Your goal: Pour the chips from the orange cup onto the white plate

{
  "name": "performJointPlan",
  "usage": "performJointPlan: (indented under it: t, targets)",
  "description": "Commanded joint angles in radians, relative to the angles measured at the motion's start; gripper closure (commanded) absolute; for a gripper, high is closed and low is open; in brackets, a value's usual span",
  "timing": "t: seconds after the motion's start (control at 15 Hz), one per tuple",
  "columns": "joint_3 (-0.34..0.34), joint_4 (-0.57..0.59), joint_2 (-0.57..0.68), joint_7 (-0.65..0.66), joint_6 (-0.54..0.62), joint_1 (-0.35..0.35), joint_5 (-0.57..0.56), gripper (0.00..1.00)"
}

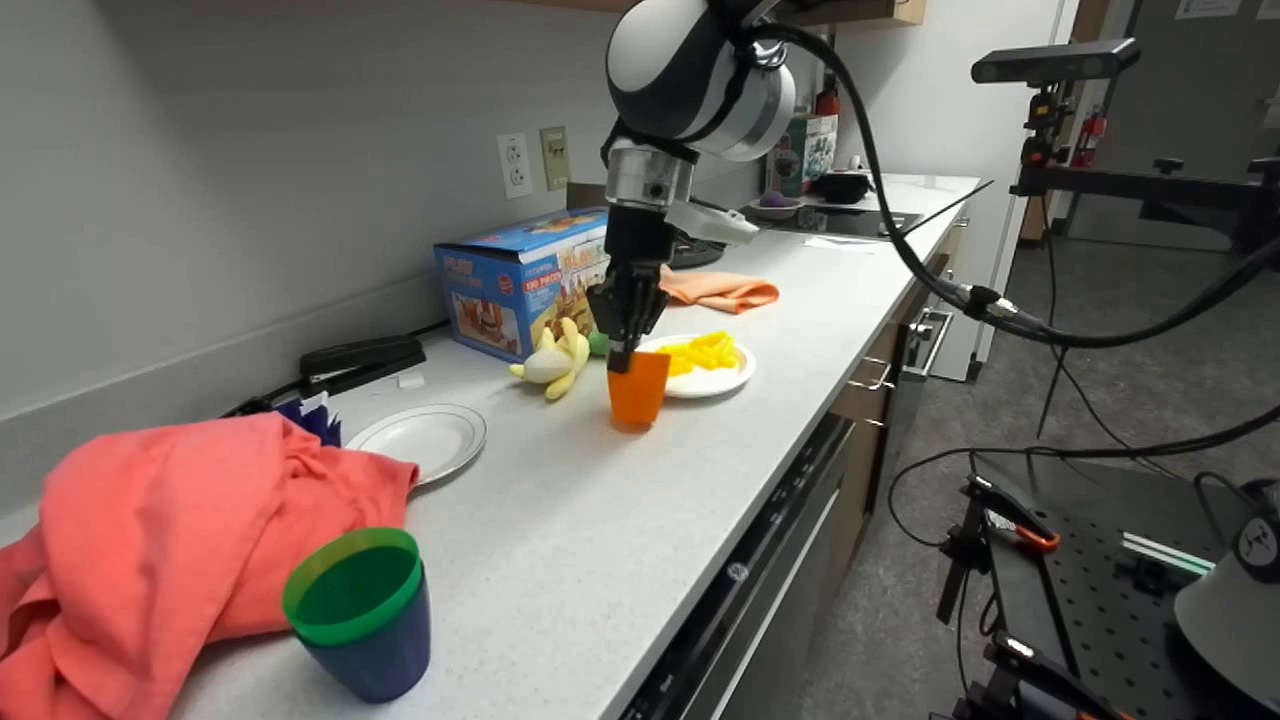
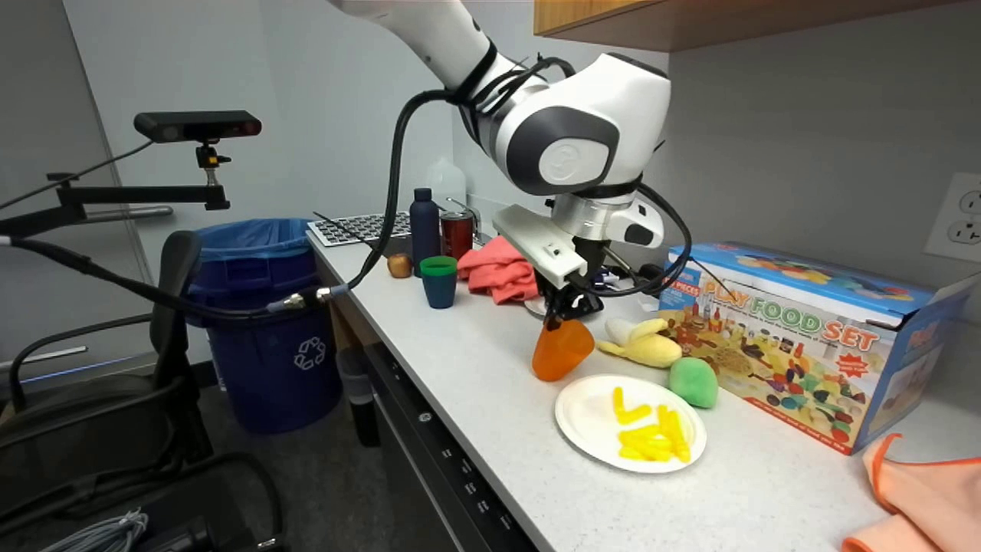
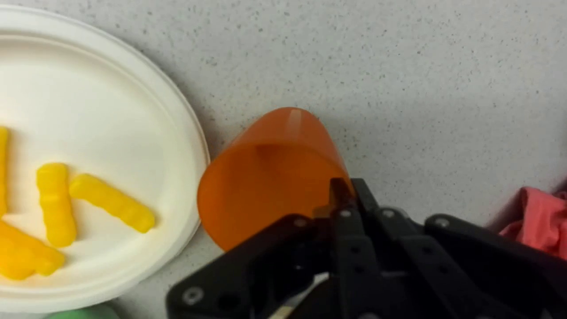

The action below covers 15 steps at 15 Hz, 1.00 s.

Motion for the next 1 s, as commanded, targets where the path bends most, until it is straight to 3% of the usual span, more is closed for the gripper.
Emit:
performJointPlan:
  t: [0.0,0.4,0.93]
  targets:
    - [0.017,-0.124,-0.065,-0.061,0.158,0.022,-0.103,0.99]
    - [0.023,-0.201,-0.112,-0.011,0.274,0.044,-0.266,0.99]
    - [0.029,-0.176,-0.089,-0.021,0.251,0.035,-0.261,0.96]
